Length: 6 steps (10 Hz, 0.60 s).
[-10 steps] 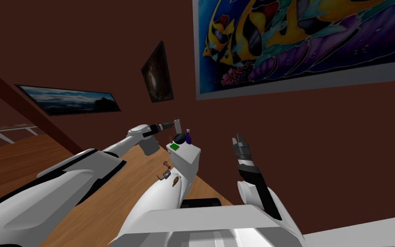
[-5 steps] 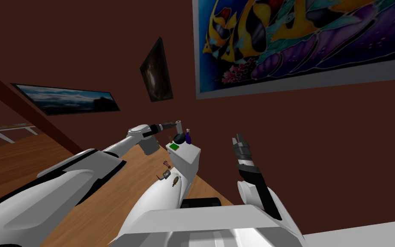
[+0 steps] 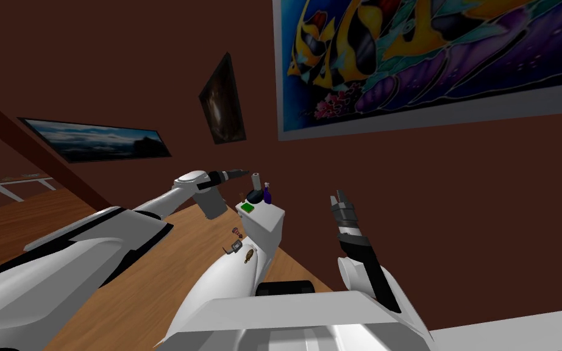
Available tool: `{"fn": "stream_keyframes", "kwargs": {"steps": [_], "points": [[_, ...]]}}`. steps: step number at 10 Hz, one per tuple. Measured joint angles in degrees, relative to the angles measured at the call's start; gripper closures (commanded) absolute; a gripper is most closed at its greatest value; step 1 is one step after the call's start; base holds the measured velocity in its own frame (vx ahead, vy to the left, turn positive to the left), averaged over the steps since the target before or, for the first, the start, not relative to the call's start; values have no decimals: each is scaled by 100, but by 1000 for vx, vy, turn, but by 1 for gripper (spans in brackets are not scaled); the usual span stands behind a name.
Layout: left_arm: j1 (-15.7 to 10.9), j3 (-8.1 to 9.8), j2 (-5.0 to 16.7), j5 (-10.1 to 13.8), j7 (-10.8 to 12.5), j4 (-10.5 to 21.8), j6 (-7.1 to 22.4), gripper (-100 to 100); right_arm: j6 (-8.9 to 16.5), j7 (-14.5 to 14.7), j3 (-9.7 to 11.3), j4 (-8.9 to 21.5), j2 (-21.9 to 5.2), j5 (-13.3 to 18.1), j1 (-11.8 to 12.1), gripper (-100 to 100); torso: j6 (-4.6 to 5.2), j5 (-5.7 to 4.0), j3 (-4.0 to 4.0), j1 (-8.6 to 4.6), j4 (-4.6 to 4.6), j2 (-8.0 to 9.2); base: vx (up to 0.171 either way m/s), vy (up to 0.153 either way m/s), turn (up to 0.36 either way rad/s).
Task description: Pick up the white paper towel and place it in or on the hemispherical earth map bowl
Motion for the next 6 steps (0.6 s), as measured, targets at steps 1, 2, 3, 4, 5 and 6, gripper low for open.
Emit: {"fn": "stream_keyframes", "kwargs": {"steps": [1,2,3,4,5,6], "points": [[-46,-26,173,-13,161,-152,-2,-100,0,0,0,0,0,0,0,0,-1,0,2,-1,1,3,-23,-25,10],[-168,-45,175,-31,218,-33,-64,-100,0,0,0,0,0,0,0,0,1,1,-1,1,-1,-1,-8,-9,0],[-182,-47,171,-33,218,-10,-85,0,0,0,0,0,0,0,0,0,0,3,-4,6,-3,-6,0,0,0],[-181,-47,171,-33,218,-13,-83,0,0,0,0,0,0,0,0,0,0,4,-6,10,-4,-10,0,0,0],[-181,-47,171,-33,218,-12,-84,0,0,0,0,0,0,0,0,0,0,4,-7,11,-4,-12,0,0,0],[-181,-47,171,-33,218,-12,-84,0,0,0,0,0,0,0,0,0,0,4,-8,12,-4,-12,0,0,0]]}}
